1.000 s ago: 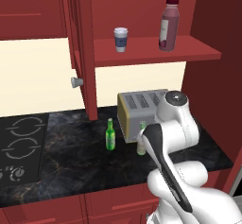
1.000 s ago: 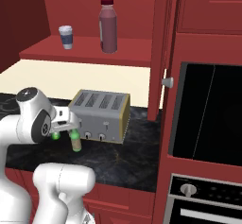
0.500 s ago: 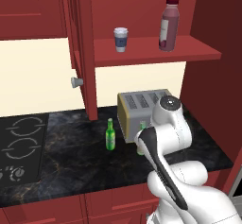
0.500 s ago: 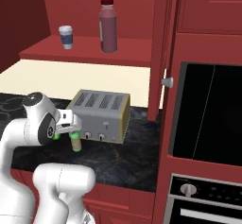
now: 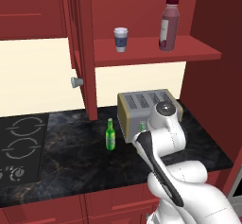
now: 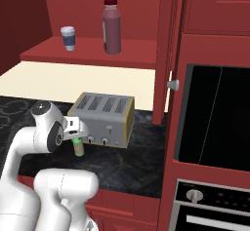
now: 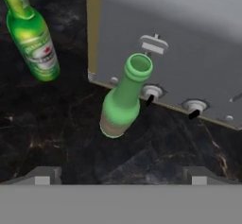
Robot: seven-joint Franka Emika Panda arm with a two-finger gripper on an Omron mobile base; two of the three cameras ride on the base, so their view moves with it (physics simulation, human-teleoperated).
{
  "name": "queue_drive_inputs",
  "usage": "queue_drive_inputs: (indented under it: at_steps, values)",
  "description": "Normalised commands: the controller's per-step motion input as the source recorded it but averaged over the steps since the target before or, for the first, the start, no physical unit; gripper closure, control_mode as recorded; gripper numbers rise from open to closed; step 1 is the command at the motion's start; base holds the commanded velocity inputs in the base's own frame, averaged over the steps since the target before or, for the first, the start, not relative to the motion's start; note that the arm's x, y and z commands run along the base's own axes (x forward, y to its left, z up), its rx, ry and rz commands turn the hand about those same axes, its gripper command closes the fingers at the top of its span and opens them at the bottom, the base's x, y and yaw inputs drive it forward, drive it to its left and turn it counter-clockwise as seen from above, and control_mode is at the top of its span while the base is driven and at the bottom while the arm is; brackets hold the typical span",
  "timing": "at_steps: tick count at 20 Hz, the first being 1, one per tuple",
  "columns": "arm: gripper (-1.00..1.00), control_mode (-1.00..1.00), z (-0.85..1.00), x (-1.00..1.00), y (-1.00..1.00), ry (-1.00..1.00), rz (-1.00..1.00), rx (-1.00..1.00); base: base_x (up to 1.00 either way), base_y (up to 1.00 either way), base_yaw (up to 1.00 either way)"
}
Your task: Sort all alcoholic drinks to one cabinet, and non-alcoholic drinks to the other.
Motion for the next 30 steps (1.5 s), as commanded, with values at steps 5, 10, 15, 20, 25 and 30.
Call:
queue_drive_inputs:
  at_steps: [5,10,15,20,25,30]
  values:
    - [-1.00,-1.00,-0.08,0.28,0.07,0.00,0.00,0.00,0.00,0.00,0.00]
    - [-1.00,-1.00,0.00,0.25,0.14,0.00,0.00,0.00,0.00,0.00,0.00]
    - [-1.00,-1.00,-0.03,0.23,0.05,0.00,0.00,0.00,0.00,0.00,0.00]
    - [-1.00,-1.00,-0.11,0.17,0.00,0.00,-0.01,0.00,0.00,0.00,0.00]
    - [-1.00,-1.00,-0.20,0.11,0.00,0.00,-0.02,0.00,0.00,0.00,0.00]
    - [-1.00,-1.00,-0.26,0.14,0.00,0.00,-0.02,0.00,0.00,0.00,0.00]
